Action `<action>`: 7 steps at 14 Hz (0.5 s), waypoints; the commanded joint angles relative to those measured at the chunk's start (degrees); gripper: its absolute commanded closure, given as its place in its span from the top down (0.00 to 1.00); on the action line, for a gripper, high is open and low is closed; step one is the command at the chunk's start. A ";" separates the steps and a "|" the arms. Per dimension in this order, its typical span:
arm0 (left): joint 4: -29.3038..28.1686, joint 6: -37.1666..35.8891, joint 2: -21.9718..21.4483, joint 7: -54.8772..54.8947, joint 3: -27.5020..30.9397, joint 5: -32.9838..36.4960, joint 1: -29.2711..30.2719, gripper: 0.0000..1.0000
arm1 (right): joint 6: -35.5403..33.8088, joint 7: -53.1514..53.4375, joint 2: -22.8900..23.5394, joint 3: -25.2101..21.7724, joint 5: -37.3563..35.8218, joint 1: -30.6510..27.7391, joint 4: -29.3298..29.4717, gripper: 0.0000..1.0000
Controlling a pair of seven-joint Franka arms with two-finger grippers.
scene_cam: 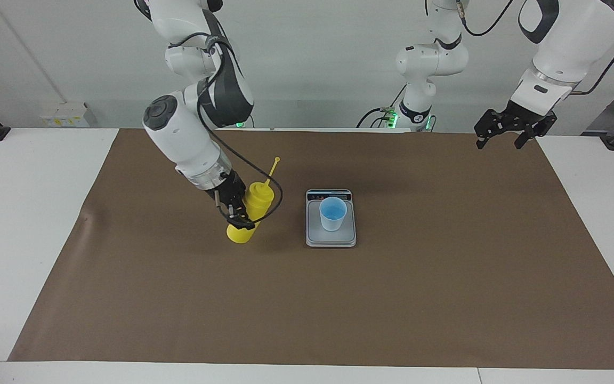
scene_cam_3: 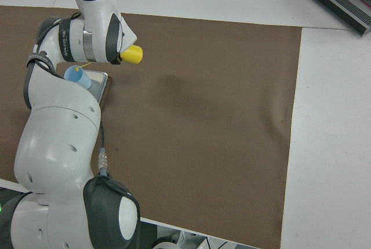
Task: Pour seasoning into cup on scale with both arms
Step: 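Carry the yellow bottle with the right gripper above the cup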
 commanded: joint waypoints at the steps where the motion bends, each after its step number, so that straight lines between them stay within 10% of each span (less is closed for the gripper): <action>1: -0.58 -0.99 -1.06 0.88 -0.87 -0.48 1.40 1.00 | 3.49 2.93 1.00 -0.08 -7.23 2.00 1.26 0.00; 7: -0.67 -0.64 -1.06 0.53 -0.70 -0.48 1.04 1.00 | 7.53 12.41 3.81 -0.07 -24.82 5.86 1.79 0.00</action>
